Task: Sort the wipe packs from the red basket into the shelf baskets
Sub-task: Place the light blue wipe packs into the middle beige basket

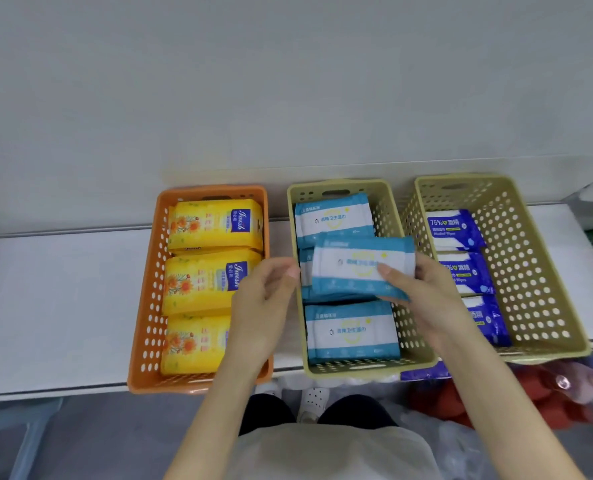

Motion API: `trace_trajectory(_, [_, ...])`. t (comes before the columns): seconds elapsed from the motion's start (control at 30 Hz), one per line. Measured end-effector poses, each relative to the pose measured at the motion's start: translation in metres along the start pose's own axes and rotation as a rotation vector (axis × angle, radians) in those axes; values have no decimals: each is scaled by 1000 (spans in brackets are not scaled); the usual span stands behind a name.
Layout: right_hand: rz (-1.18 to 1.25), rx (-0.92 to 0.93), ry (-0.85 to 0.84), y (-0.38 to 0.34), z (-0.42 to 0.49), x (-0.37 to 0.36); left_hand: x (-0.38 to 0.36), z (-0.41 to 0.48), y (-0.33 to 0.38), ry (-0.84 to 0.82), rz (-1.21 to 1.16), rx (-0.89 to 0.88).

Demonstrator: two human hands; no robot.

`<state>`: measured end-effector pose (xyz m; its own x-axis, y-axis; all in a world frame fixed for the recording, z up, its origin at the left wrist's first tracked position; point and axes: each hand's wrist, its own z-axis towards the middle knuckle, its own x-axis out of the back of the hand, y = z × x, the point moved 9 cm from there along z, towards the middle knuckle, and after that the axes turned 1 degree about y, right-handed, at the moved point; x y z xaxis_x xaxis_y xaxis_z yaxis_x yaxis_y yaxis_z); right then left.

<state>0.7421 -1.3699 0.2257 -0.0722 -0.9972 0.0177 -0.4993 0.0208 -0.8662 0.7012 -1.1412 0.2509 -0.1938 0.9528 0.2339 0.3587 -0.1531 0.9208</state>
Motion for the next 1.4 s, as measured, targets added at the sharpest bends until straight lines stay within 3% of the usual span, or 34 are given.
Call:
trace_trajectory(0.13, [-176, 98, 144, 9, 19, -4, -21, -14, -6, -31, -63, 28])
trace_trajectory(0.27, [-507, 206, 144, 13, 31, -19, -40, -27, -19, -78, -144, 92])
trace_trajectory(0.57, [-928, 327, 89, 4, 38, -31, -43, -33, -33, -10, -216, 139])
trace_trajectory(0.7, [-1099, 351, 134, 4, 34, -31, -44, -31, -47, 36, -189, 129])
trace_trajectory(0.8, [-1191, 523, 212, 0, 20, -38, -46, -33, -49, 32, -202, 99])
trace_trajectory(0.97, [-1128, 550, 187, 6, 14, -36, -32, -51, -46, 11, -256, 82])
trace_trajectory(1.17, [-836, 627, 161, -17, -53, -42, 38, -91, -50, 111, -417, 100])
trace_trajectory(1.4, [-559, 690, -285, 20, -188, -182, 190, -175, -87, 357, -340, -29])
